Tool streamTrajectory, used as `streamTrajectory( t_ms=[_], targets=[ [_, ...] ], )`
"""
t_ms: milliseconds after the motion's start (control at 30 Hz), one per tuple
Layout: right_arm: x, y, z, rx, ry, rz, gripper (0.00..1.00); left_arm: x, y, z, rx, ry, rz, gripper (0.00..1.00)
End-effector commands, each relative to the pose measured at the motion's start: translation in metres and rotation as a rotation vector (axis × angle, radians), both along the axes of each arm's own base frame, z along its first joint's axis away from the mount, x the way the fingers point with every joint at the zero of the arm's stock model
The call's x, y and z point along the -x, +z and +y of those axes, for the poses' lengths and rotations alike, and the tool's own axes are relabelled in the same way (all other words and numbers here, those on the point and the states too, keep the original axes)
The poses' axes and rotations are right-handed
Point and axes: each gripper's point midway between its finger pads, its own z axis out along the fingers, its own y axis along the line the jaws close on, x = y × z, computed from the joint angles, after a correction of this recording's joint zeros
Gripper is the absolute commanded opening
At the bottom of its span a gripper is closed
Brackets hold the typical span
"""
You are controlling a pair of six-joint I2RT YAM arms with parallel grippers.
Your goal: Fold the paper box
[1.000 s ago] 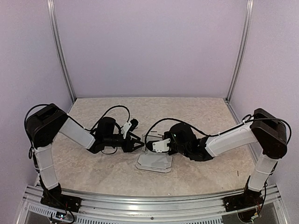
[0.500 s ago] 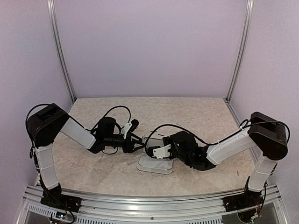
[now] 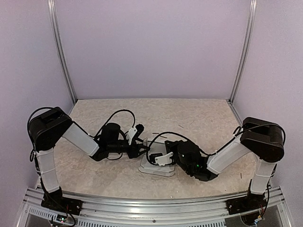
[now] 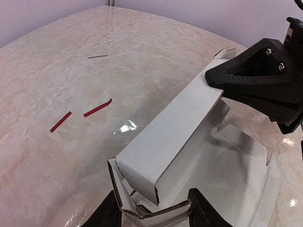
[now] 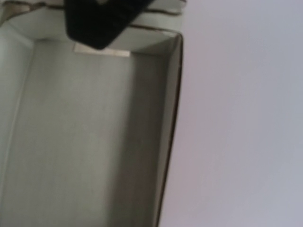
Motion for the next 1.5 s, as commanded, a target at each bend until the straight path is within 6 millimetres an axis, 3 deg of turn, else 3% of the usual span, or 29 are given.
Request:
streamTrajectory(
  t_ms=[0,267,400,533,633,800,1000,1200,1467],
  targets=[
    [0.004,-0.008,-0.001,0.029,0.007,-0.045,0.0,-0.008,-0.005,0.007,-0.014,0.073,-0.05,0.46],
    [0.004,-0.01,-0.002,0.033,0.006,-0.058,0.0,0.012,0.007,0.013,0.003,0.038,-0.061,0.49],
    [0.003,-0.005,-0.001,0.022,0.002,-0.07,0.0,0.019,0.033,0.027,0.028,0.065,-0.1,0.51],
    [0.003,-0.005,-0.001,0.024,0.004,-0.077,0.0,0.018,0.056,0.048,0.082,0.107,-0.11,0.52],
    [0.003,-0.006,-0.002,0.025,0.005,-0.081,0.0,0.005,0.065,0.063,0.101,0.155,-0.108,0.51],
    [0.004,-0.004,-0.001,0.018,0.008,-0.082,0.0,-0.043,0.046,0.077,0.047,0.327,-0.019,0.48],
    [0.003,-0.004,-0.003,0.02,0.001,-0.094,0.0,-0.058,0.022,0.05,0.008,0.251,0.017,0.48],
    [0.002,-0.005,-0.003,0.024,-0.004,-0.11,0.0,-0.043,0.001,0.035,-0.023,0.146,0.026,0.47],
    [0.001,-0.008,0.0,0.025,-0.001,-0.101,0.0,-0.017,0.005,0.028,-0.018,0.057,-0.007,0.48]
  ],
)
